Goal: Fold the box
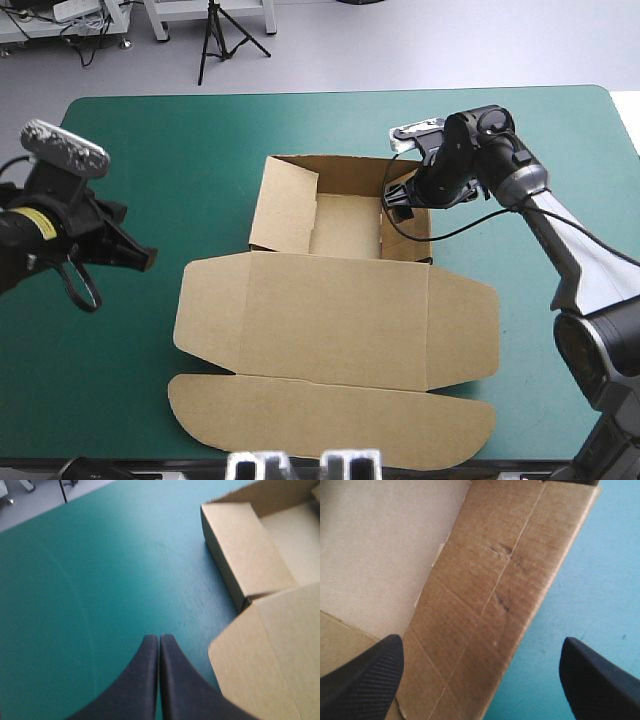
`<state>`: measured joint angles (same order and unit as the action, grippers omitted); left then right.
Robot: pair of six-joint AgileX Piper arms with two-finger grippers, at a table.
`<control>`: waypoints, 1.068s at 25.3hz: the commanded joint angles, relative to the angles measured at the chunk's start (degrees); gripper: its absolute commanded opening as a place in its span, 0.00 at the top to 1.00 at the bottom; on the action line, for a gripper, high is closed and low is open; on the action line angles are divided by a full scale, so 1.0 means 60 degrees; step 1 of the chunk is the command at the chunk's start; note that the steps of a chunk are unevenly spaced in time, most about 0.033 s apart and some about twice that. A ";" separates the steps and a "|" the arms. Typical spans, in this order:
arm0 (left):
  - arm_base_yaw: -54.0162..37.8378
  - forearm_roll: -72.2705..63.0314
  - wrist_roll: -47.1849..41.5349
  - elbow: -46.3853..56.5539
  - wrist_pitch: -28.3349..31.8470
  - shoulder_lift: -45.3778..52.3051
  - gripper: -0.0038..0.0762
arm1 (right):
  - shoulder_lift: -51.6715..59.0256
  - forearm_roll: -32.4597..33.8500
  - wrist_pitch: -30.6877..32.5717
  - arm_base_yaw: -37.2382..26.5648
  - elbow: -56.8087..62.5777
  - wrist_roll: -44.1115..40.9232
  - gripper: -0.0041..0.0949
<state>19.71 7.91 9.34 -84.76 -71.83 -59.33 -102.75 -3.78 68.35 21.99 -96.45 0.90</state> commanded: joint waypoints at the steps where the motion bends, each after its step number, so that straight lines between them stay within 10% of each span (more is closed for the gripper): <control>1: 0.0009 0.0048 -0.0194 0.1529 -0.0367 0.0696 0.96 | -0.0043 0.0071 -0.0212 -0.0056 -0.0240 -0.0150 0.17; 8: 0.0009 -0.0151 -0.0721 0.3979 -0.0348 0.1340 0.96 | -0.0875 -0.0005 -0.0225 -0.0075 -0.0240 -0.0088 0.39; 14: 0.0009 -0.0417 -0.1021 0.4457 -0.0252 0.1474 0.96 | -0.0927 0.0075 -0.0690 -0.0133 -0.0264 0.0726 0.96; 27: 0.0009 -0.0386 -0.1162 0.4457 -0.0097 0.1474 0.96 | -0.1202 0.1217 -0.0398 -0.3713 -0.3852 0.1521 0.98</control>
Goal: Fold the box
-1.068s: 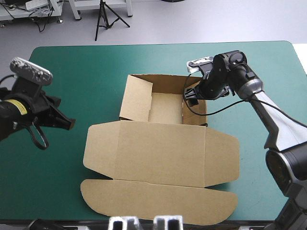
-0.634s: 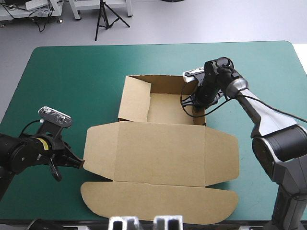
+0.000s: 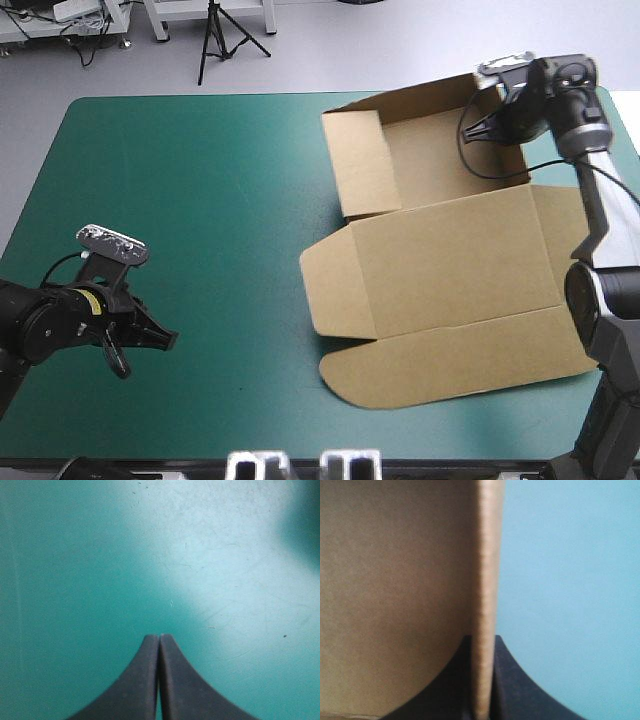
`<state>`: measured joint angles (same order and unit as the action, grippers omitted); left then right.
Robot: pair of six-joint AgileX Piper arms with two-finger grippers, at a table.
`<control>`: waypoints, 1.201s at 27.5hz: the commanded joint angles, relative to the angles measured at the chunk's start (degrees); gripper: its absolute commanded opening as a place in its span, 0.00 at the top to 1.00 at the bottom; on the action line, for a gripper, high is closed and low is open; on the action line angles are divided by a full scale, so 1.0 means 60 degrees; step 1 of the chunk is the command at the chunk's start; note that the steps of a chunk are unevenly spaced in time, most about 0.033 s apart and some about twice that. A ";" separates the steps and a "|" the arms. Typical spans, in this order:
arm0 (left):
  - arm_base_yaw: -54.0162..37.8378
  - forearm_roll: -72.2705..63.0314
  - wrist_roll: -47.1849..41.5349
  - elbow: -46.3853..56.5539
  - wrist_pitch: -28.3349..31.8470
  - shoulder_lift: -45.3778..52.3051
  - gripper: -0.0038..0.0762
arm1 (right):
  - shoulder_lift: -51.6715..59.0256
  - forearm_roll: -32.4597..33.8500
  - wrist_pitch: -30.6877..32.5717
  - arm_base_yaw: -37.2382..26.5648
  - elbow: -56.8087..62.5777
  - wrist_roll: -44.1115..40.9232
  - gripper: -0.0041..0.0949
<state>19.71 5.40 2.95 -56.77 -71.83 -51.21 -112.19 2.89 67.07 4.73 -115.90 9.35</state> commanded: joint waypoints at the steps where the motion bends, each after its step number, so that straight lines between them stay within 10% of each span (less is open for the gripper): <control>1: 0.0009 0.0034 -0.0096 -0.0208 -0.0004 0.0122 0.96 | 0.0279 0.0101 -0.0226 -0.1607 -0.0638 0.0112 0.98; 8: 0.0009 0.0034 -0.0096 -0.0208 0.0334 0.0122 0.96 | -0.0632 -0.0482 -0.0020 -0.4227 -0.0678 0.0216 0.98; 17: 0.0009 -0.0027 -0.0096 -0.0310 0.0711 0.0122 0.96 | -0.1159 -0.0482 -0.0347 -0.4499 -0.0678 0.0535 0.92; 27: 0.0009 -0.0027 -0.0096 -0.0319 0.0771 0.0122 0.96 | -0.0982 -0.0055 -0.0417 -0.4600 -0.0778 0.0101 0.07; 33: 0.0009 -0.0043 -0.0096 -0.0319 0.0921 0.0122 0.96 | -0.0344 0.0505 -0.0306 -0.4600 -0.1026 -0.0293 0.04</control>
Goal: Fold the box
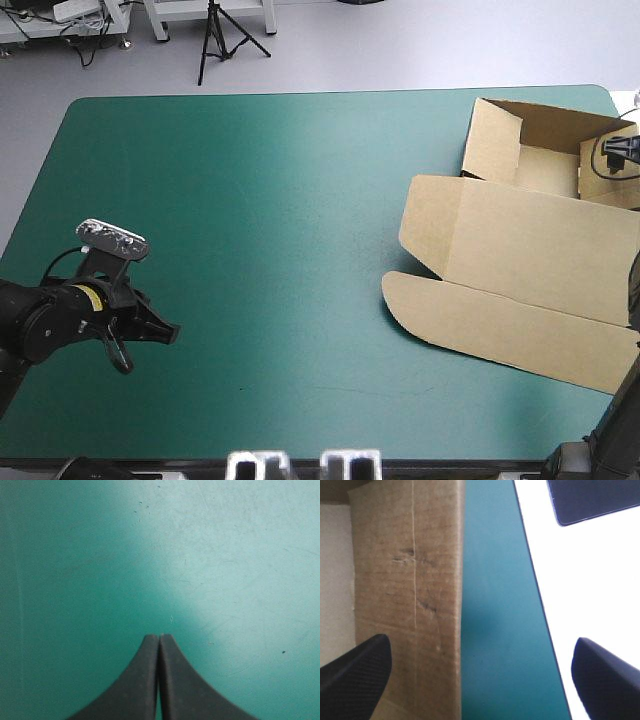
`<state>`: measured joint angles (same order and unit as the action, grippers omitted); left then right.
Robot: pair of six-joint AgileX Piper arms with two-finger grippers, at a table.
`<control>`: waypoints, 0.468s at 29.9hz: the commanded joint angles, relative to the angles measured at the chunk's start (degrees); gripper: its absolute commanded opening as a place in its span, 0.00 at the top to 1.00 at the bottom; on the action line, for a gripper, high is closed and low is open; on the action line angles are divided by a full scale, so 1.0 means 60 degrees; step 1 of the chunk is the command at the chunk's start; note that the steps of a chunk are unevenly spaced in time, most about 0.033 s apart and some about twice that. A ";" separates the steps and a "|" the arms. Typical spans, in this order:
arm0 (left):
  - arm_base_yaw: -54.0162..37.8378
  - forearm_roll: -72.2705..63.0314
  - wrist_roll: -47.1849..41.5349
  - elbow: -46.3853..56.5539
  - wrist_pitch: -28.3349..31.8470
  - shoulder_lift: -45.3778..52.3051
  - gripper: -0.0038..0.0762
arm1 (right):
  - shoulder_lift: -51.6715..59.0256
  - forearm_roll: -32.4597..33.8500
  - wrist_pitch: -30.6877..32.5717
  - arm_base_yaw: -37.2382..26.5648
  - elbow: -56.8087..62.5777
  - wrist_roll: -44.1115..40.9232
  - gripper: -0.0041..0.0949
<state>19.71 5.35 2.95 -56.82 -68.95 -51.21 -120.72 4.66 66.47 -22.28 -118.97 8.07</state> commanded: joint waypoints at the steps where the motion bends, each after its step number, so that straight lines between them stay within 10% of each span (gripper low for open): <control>1: 0.0009 -0.0056 -0.0096 -0.0311 0.0442 0.0122 0.96 | 0.1205 0.0154 -0.0140 -0.0099 -0.0649 -0.0079 0.05; 7: 0.0009 -0.0371 -0.0096 -0.0311 0.0573 0.0122 0.96 | 0.2344 -0.1662 0.0404 -0.0080 -0.2024 0.0283 0.28; 14: 0.0009 -0.0388 -0.0096 -0.0311 0.0803 0.0122 0.96 | 0.3837 -0.5791 0.0847 0.0087 -0.2310 0.1932 0.77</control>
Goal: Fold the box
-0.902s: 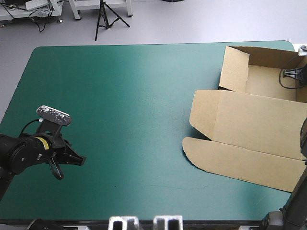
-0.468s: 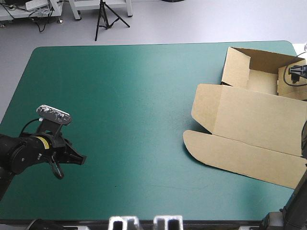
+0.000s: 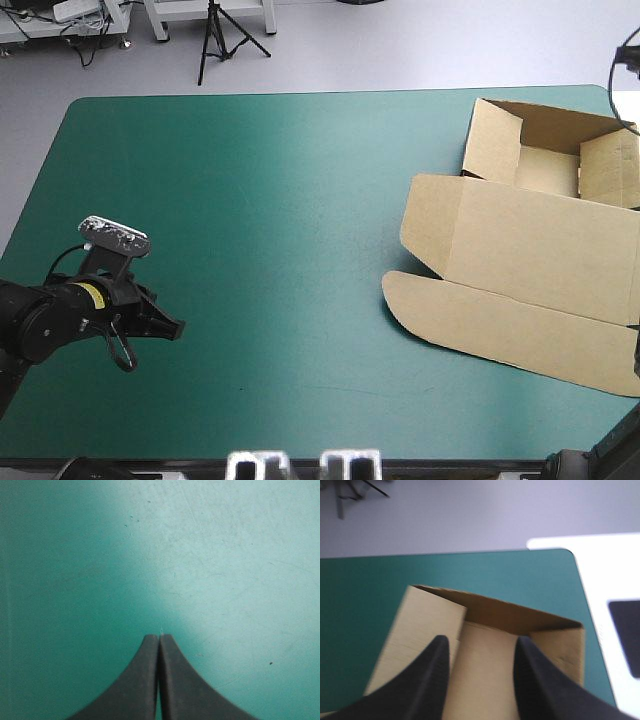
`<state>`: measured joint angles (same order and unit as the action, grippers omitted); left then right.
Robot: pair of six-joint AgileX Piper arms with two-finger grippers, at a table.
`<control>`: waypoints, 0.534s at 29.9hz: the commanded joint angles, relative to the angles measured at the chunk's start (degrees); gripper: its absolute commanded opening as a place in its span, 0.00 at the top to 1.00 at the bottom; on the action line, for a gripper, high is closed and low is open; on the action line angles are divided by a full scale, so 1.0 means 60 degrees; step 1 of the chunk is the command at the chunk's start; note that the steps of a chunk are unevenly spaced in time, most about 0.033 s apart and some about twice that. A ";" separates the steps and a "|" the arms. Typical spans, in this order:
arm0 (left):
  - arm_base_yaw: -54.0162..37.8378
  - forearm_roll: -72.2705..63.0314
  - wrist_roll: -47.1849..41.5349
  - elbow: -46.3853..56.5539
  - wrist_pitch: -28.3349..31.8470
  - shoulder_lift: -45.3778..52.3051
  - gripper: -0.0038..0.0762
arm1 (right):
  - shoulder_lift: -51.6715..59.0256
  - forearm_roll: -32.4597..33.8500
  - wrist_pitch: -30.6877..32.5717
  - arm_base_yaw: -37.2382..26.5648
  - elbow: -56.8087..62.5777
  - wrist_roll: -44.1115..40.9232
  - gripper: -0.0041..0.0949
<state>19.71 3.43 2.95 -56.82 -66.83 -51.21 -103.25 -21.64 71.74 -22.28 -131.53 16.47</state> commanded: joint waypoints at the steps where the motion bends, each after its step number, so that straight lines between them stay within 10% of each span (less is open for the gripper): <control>1: 0.0009 -0.0069 -0.0096 -0.0311 0.0449 0.0122 0.96 | 0.1080 -0.1561 -0.0030 0.0185 -0.0150 0.0558 0.83; 3: 0.0009 -0.0175 -0.0075 -0.0311 0.0449 0.0122 0.96 | 0.1460 -0.1553 -0.0030 0.0585 0.0039 0.0626 0.97; 16: 0.0009 -0.0255 -0.0056 -0.0311 0.0280 0.0122 0.96 | 0.4725 0.0445 -0.0030 0.3983 0.5547 0.1273 0.98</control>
<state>19.71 2.33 2.95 -56.82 -66.74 -51.21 -80.77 -22.13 71.78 -0.93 -104.31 23.22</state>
